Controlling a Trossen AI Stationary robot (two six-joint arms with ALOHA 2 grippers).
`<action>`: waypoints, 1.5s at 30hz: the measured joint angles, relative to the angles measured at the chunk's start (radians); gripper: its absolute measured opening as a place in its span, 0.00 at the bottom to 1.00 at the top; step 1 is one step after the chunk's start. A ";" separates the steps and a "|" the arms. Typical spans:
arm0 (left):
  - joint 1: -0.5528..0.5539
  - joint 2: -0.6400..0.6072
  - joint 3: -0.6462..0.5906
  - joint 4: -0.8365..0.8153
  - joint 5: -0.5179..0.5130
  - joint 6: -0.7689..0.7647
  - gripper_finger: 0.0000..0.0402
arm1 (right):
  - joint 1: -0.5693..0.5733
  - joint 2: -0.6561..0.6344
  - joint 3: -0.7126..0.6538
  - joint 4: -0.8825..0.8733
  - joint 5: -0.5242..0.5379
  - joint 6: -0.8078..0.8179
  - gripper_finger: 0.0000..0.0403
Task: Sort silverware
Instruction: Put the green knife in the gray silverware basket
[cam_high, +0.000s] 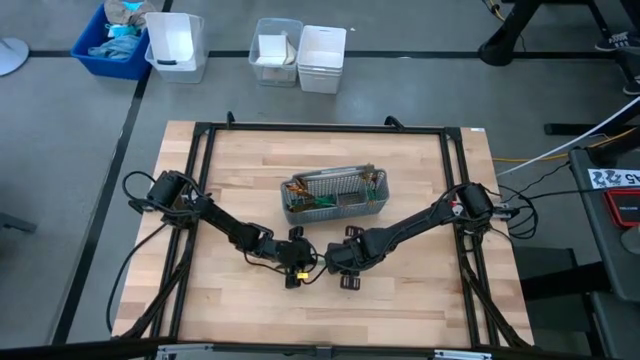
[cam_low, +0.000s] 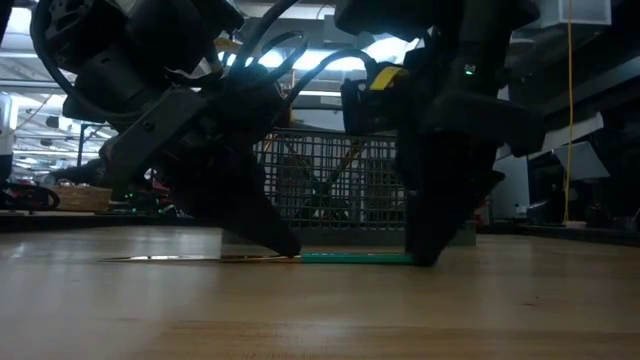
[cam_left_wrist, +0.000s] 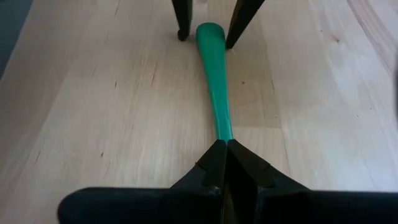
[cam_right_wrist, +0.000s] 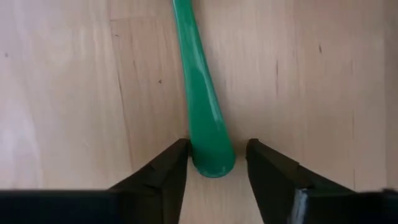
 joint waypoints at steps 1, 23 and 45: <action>0.000 0.000 0.000 0.001 0.000 0.001 0.02 | 0.000 0.000 0.000 0.001 -0.004 0.000 0.38; -0.009 -0.086 -0.003 0.006 0.006 0.103 0.01 | -0.003 0.006 0.015 -0.005 -0.082 0.001 0.24; -0.067 -0.126 -0.001 -0.015 0.000 0.186 0.03 | -0.002 0.010 0.042 -0.004 -0.115 0.001 0.24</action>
